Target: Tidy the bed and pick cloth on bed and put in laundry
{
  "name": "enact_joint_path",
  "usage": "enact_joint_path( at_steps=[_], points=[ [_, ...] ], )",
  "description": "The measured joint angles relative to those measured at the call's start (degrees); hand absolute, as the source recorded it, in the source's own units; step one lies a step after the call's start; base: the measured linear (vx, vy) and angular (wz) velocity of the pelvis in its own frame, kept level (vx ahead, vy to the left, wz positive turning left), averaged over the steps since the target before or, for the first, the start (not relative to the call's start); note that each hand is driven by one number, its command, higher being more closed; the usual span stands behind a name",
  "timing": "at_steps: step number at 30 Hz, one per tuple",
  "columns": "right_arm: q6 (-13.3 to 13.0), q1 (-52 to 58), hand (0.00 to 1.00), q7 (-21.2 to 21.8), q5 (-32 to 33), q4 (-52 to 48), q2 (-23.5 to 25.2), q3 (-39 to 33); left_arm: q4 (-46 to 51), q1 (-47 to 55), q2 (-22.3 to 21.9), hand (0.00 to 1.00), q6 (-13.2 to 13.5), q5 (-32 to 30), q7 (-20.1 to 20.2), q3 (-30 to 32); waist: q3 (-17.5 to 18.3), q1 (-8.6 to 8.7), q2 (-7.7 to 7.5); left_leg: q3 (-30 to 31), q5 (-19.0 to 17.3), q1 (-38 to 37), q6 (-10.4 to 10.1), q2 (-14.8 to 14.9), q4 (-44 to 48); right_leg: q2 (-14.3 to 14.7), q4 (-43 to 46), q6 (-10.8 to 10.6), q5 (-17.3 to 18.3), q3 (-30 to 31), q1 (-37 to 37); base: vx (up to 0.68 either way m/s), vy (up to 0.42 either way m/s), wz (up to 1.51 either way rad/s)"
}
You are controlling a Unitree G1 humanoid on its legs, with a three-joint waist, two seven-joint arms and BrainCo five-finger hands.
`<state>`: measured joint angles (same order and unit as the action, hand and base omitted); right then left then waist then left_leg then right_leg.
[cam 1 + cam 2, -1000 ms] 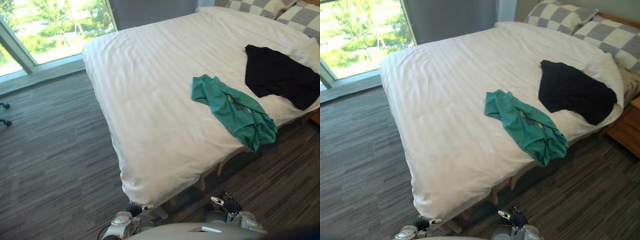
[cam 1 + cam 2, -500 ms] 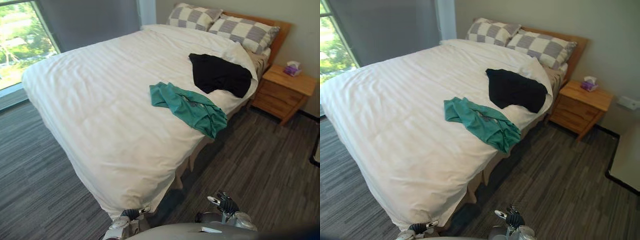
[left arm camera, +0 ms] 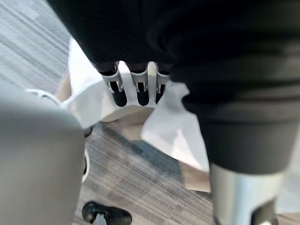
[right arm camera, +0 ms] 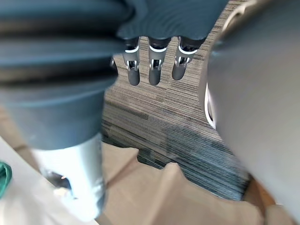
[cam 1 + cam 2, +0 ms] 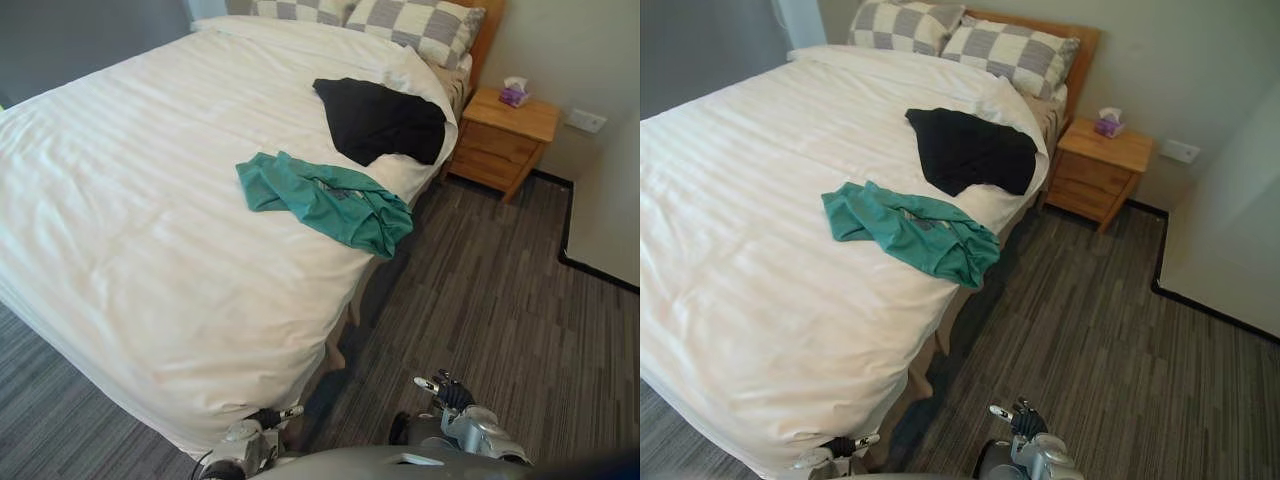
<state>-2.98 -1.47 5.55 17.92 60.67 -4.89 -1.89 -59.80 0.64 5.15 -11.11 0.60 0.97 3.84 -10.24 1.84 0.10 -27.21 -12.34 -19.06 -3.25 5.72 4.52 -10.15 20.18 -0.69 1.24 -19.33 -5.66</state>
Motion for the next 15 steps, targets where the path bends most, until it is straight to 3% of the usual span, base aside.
enact_joint_path(
  at_steps=[2, 4, 7, 8, 9, 10, 12, 13, 14, 15],
  points=[
    [-0.02, 0.29, 0.0, 0.05, 1.0, 0.41, -0.26, -0.04, 0.16, -0.1, 0.5, 0.0, 0.06, -0.14, 0.25, -1.85, -0.04, 0.51, -0.03, -0.13, 0.04, 0.1, -0.07, 0.23, 0.02, 1.22, -4.86, -0.89, -0.88, 0.02, 1.72, -0.03, -0.003, -0.13],
    [-0.27, 1.06, 0.0, 0.42, 1.16, 1.88, -0.53, -0.16, 0.95, -0.13, 0.48, 0.0, 0.45, -1.7, 0.34, -2.25, -0.2, 0.19, -0.25, -0.77, 0.09, 0.1, -0.15, 0.86, 1.09, 3.57, -14.99, -0.76, -4.71, 0.38, 6.19, -0.1, -0.004, -0.24],
    [-0.77, 1.95, 0.0, 2.09, 0.92, 2.26, 0.02, -0.27, 1.74, 0.32, 1.08, 0.0, 1.62, -2.51, -1.39, -2.75, -0.66, 0.08, -2.02, -3.78, -0.04, 0.18, -0.28, 1.11, 1.92, 5.86, -26.24, -0.88, -7.19, 1.17, 10.09, -0.2, 0.007, -0.37],
    [-1.28, 1.79, 0.0, 3.27, 0.64, 2.25, -0.24, -0.27, 1.62, 0.5, 0.26, 0.0, 2.29, -2.6, -2.65, -2.98, -0.82, -0.09, 0.25, -6.45, -0.96, 0.61, -0.64, 3.06, 1.11, 7.06, -25.89, -1.21, -6.12, 0.9, 9.72, -0.23, -0.046, -0.54],
    [-2.02, 1.77, 0.0, 4.24, 0.33, 2.18, -0.59, -0.48, 1.49, 0.73, 0.32, 0.0, 3.03, -2.1, -3.85, -3.13, -0.92, 0.21, 0.54, -7.79, -1.37, 1.29, -1.31, 4.77, 2.34, 8.1, -23.01, 0.01, -5.58, -0.06, 8.97, -0.14, -0.067, -0.61],
    [-2.72, 1.97, 0.0, 5.13, -0.22, 2.15, -1.01, -0.94, 1.5, 0.9, 0.26, 0.0, 3.85, -2.13, -5.0, -3.36, -0.86, 0.38, 0.89, -9.17, -1.83, 1.74, -2.02, 6.81, 4.52, 8.59, -13.77, 1.43, -2.21, -0.56, 7.65, -0.05, -0.096, -0.66],
    [-4.16, 3.42, 0.0, 5.92, -0.43, 1.69, -0.73, -0.94, 1.32, 1.3, 0.77, 0.0, 5.18, -1.57, -6.38, -3.23, -0.84, -0.13, -0.79, -9.92, -2.24, 1.57, -2.68, 6.52, 8.87, 7.68, -8.47, 1.15, 5.16, 0.8, 8.7, 0.08, -0.095, -0.8],
    [-4.59, 3.86, 0.0, 6.23, -0.59, 1.71, -0.75, -0.96, 1.25, 1.24, 1.25, 0.0, 5.83, -1.26, -7.13, -3.11, -1.21, 0.12, -0.59, -6.27, -1.55, 3.3, -1.24, 7.01, 13.5, 8.4, -9.34, 1.38, 5.21, 4.0, 8.61, 0.03, -0.131, -0.85],
    [-5.0, 3.45, 0.0, 6.68, -0.74, 1.63, -1.02, -1.3, 1.22, 1.41, 0.87, 0.0, 6.23, -1.19, -7.65, -2.68, -1.09, 0.24, -1.42, -2.22, -1.46, 5.5, 0.16, 6.58, 16.49, 8.56, -10.35, 1.38, 4.38, 6.01, 8.57, -0.04, -0.204, -1.16],
    [-5.04, 3.18, 0.0, 7.13, -1.42, 1.69, -1.74, -1.32, 1.28, 1.59, -0.19, 0.0, 6.94, -1.19, -7.74, -1.53, -1.22, 0.15, 0.26, 3.55, -2.45, 7.21, 0.2, 5.04, 18.47, 9.21, -11.28, 1.44, 4.31, 8.77, 7.64, -0.04, -0.144, -1.1]
  ],
)
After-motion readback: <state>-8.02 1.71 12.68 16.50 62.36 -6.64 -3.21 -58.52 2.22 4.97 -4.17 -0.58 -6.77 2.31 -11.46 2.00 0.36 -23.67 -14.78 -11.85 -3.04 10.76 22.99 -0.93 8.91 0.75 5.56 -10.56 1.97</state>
